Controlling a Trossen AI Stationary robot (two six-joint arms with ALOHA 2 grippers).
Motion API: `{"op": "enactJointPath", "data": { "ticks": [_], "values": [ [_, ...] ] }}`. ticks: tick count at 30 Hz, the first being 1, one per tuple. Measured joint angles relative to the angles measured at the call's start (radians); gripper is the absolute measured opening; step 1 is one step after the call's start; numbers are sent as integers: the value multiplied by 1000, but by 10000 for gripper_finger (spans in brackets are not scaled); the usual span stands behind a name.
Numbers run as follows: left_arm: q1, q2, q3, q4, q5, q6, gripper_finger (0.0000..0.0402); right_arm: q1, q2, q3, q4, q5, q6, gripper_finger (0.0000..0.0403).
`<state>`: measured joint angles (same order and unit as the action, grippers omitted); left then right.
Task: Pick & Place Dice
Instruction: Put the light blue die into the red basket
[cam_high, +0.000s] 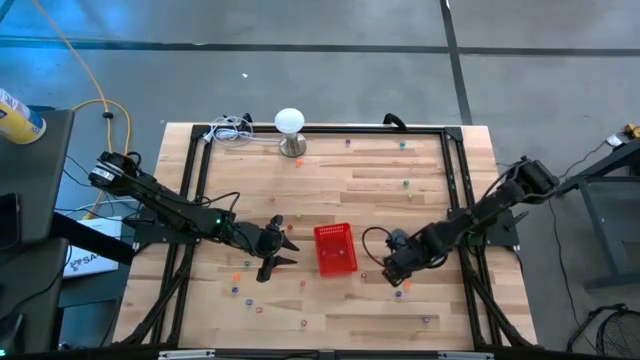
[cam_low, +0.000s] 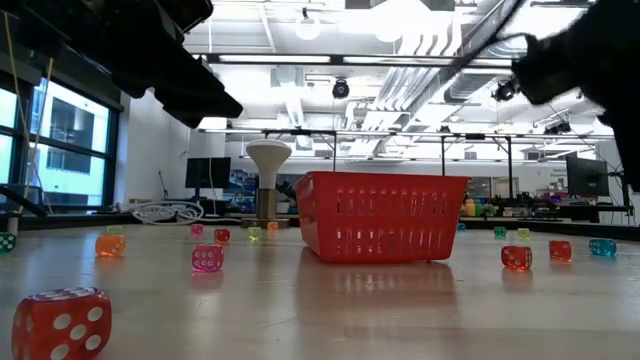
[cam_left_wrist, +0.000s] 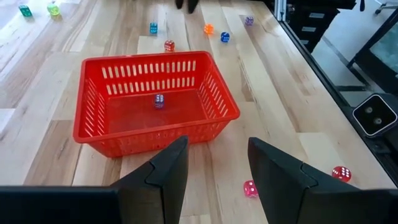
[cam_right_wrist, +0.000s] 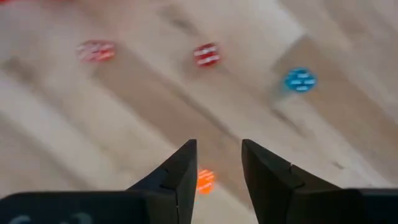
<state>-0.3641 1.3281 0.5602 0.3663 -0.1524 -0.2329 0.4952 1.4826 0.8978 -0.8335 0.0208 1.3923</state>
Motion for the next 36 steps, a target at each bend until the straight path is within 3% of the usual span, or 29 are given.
{"op": "enactJointPath", "data": {
  "ticks": [12, 22, 36],
  "values": [
    [0, 0, 0, 1, 0, -27, 162, -107, 0, -95, 10, 31, 19, 119],
    [0, 0, 0, 1, 1, -20, 162, -112, 0, -95, 9, 31, 16, 176],
    [-1, 0, 0, 1, 4, -20, 162, -117, 0, -120, 10, 74, 332, 182]
  ]
}}
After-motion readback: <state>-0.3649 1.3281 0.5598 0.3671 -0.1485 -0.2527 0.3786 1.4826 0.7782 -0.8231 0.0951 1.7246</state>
